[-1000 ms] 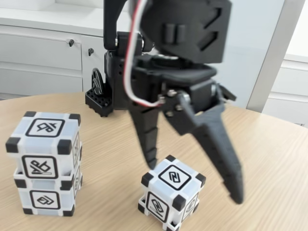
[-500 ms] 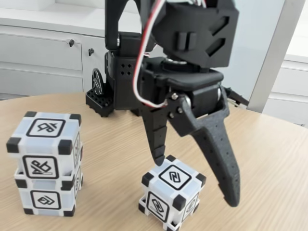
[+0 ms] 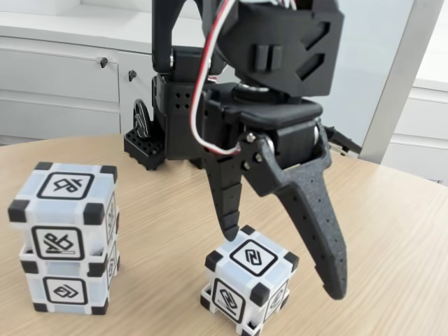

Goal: Stack cubes from left to right.

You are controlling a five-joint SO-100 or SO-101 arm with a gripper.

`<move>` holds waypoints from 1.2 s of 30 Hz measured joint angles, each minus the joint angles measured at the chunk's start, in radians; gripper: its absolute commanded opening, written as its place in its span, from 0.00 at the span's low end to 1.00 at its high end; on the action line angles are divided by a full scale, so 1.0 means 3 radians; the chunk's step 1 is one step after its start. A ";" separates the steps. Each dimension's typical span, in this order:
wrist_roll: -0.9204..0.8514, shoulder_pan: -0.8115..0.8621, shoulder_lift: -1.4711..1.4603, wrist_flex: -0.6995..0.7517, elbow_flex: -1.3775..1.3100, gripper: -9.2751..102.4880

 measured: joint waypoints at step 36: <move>-0.0174 0.0005 -0.0291 -0.0010 0.0020 0.34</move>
